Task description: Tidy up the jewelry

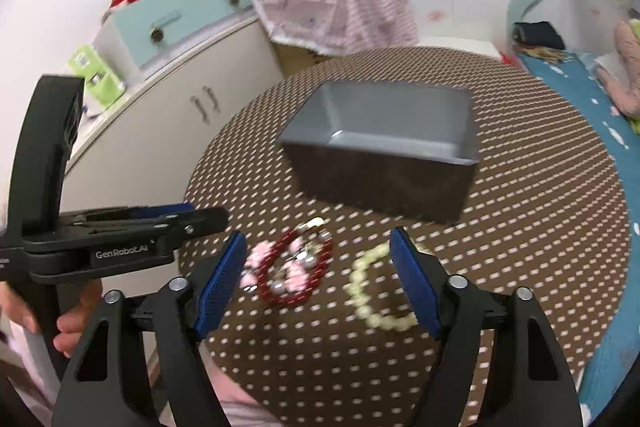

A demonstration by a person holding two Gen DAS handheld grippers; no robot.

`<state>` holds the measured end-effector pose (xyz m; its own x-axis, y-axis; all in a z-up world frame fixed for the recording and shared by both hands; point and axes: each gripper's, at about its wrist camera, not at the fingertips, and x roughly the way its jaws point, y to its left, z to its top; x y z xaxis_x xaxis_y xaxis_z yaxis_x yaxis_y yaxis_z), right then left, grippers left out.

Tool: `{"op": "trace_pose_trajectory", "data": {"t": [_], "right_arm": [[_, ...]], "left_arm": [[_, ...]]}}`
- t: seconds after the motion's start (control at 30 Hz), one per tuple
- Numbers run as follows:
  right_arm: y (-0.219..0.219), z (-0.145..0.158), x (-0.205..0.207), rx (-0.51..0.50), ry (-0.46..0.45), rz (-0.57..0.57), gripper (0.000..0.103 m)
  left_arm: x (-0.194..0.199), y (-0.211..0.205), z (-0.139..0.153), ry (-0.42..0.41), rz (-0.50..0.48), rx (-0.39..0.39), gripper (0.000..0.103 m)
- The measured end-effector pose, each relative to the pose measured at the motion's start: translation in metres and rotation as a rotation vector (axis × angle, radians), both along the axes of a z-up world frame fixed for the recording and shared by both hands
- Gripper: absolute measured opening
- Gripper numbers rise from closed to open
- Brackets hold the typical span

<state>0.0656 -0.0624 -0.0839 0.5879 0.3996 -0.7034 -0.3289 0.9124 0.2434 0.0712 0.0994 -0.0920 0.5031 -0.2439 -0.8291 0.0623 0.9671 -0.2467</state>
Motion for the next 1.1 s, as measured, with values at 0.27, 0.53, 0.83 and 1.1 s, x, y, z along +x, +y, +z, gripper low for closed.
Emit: {"op": "trace_pose_trajectory", "data": {"t": [0.27,0.53,0.83,1.1], "right_arm": [[0.023,-0.024,0.002,0.027,0.088,0.054,0.042],[0.030,-0.043,0.011,0.050,0.162,0.043,0.028],[0.017,-0.049,0.019,0.056,0.196,-0.030,0.025],[0.039,-0.045,0.029,-0.013,0.181,0.011,0.025]], "left_arm": [[-0.008,0.013,-0.006,0.014,0.033,-0.012,0.047],[-0.005,0.017,-0.003,0.008,0.021,-0.016,0.047],[0.002,0.013,-0.010,0.026,-0.005,-0.022,0.047],[0.006,0.007,-0.017,0.050,-0.026,-0.022,0.047]]}}
